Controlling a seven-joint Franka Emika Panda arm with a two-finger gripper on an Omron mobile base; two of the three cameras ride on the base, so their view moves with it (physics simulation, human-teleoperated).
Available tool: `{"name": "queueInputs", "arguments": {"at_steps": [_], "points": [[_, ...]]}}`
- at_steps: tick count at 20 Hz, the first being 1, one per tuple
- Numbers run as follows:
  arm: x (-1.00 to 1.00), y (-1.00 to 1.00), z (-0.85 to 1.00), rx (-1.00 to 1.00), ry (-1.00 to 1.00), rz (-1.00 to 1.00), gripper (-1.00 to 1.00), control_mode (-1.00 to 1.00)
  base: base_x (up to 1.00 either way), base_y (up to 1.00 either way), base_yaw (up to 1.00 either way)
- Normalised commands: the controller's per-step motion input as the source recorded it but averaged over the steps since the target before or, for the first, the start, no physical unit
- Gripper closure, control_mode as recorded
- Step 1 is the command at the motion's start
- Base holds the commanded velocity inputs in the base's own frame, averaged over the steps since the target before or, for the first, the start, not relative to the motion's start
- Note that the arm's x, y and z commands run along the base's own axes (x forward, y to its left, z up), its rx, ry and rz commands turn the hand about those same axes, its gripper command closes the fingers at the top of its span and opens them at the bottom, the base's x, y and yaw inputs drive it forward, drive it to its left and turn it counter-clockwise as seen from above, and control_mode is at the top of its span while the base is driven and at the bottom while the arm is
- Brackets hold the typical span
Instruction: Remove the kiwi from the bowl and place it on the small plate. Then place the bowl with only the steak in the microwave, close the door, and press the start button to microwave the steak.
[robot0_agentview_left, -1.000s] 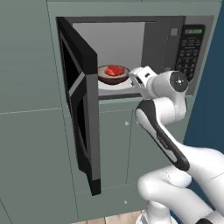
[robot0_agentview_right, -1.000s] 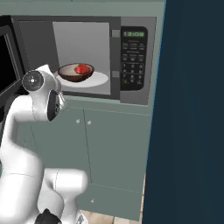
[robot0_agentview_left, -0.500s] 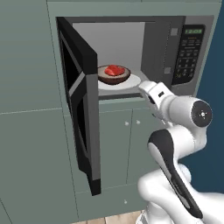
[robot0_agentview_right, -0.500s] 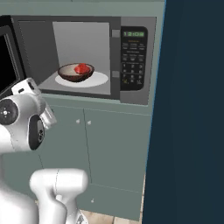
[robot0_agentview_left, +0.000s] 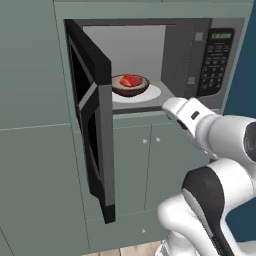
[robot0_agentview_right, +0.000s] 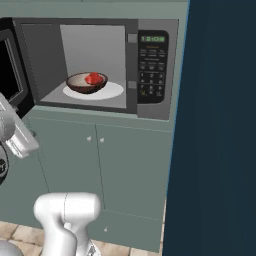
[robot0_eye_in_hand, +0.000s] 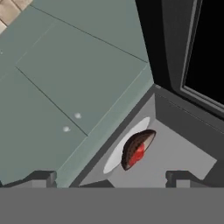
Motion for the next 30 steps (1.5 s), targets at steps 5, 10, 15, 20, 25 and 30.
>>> {"name": "queueInputs", "arguments": {"at_steps": [5,10,15,20,25,30], "points": [[-0.68,0.01,0.0,-0.04,0.1,0.01,-1.0,-1.0,0.0,0.0,0.0],[-0.57,0.11,-0.13,-0.05,0.07,0.0,-1.0,-1.0,0.0,0.0,0.0],[-0.46,0.34,-0.12,-0.07,-0.02,0.0,-1.0,-1.0,0.0,0.0,0.0],[-0.27,0.51,-0.14,-0.1,-0.01,0.0,-1.0,-1.0,0.0,0.0,0.0],[-0.21,0.64,-0.15,-0.11,-0.01,0.0,-1.0,-1.0,0.0,0.0,0.0],[-0.19,0.71,-0.11,-0.12,0.0,0.0,-1.0,-1.0,0.0,0.0,0.0]]}}
